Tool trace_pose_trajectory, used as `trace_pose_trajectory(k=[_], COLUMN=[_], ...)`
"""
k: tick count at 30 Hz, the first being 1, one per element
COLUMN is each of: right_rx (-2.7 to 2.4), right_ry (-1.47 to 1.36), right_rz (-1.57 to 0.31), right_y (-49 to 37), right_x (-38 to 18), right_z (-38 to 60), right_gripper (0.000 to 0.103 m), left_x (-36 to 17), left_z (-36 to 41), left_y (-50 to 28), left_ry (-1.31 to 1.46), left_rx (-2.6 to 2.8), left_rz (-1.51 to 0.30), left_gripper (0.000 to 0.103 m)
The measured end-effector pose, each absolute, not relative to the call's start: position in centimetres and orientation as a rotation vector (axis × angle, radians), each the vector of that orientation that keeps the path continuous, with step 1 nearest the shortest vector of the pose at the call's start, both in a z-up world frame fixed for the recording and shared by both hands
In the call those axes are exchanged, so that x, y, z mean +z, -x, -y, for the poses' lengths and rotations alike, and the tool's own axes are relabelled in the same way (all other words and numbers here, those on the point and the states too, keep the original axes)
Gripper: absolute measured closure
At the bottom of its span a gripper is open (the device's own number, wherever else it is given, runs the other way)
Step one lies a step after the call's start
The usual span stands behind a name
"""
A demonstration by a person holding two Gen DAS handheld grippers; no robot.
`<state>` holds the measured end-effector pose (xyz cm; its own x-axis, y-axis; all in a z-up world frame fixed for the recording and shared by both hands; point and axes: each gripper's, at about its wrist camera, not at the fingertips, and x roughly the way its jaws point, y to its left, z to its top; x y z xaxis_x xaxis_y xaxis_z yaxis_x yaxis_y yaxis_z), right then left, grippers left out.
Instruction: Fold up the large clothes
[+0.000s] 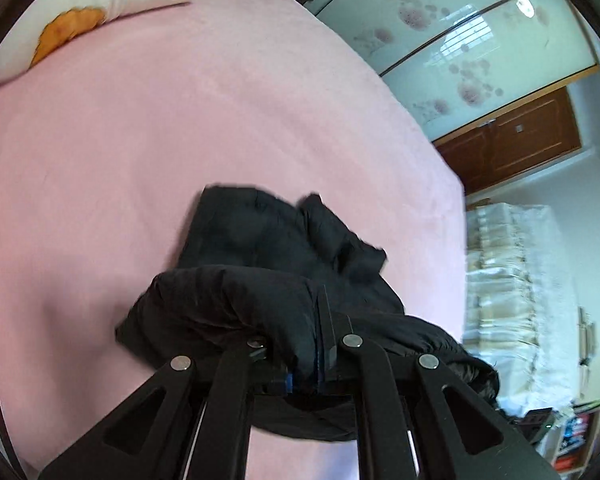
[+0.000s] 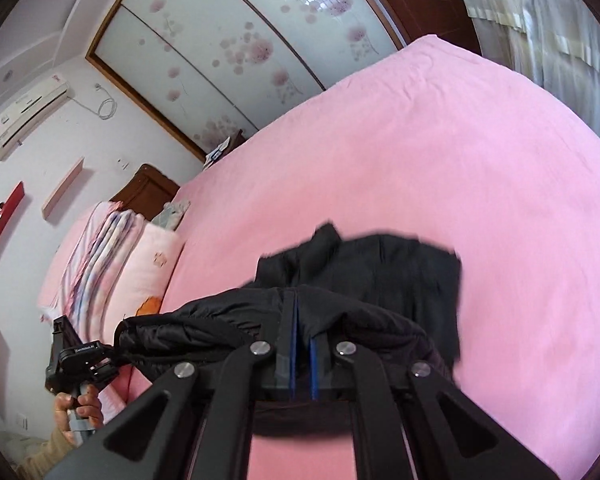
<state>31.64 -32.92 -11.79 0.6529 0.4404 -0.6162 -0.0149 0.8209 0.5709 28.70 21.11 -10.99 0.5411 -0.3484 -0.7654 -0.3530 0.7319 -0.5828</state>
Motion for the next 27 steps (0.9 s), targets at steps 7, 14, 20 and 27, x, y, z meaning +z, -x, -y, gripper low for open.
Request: trace_pose_trajectory(k=[7, 14, 20, 27], right_rx=[0.199, 0.164, 0.141, 0.218], right_ry=[-0.516, -0.481, -0.400, -0.304], right_rz=[-0.983, -1.042, -1.063, -0.965], right_y=[-38.6, -41.2, -42.2, -39.9], right_x=[-19.3, -23.4, -23.0, -17.8], right_z=[32.1, 30.6, 29.7, 29.9], right_gripper=[0.099, 0.098, 0.087, 0.039], left_x=[-16.2, -22.6, -23.8, -19.7], left_z=[-20.3, -19.8, -19.0, -19.7], left_y=[-36.7, -38.7, -40.5, -40.0], left_ry=[0.684, 0.646, 0.579, 0.505], left_rx=[0.117, 0.145, 0.072, -0.114], left_rz=[-1.135, -1.197, -1.250, -1.261], left_gripper=[0.097, 0.090, 0.076, 0.060])
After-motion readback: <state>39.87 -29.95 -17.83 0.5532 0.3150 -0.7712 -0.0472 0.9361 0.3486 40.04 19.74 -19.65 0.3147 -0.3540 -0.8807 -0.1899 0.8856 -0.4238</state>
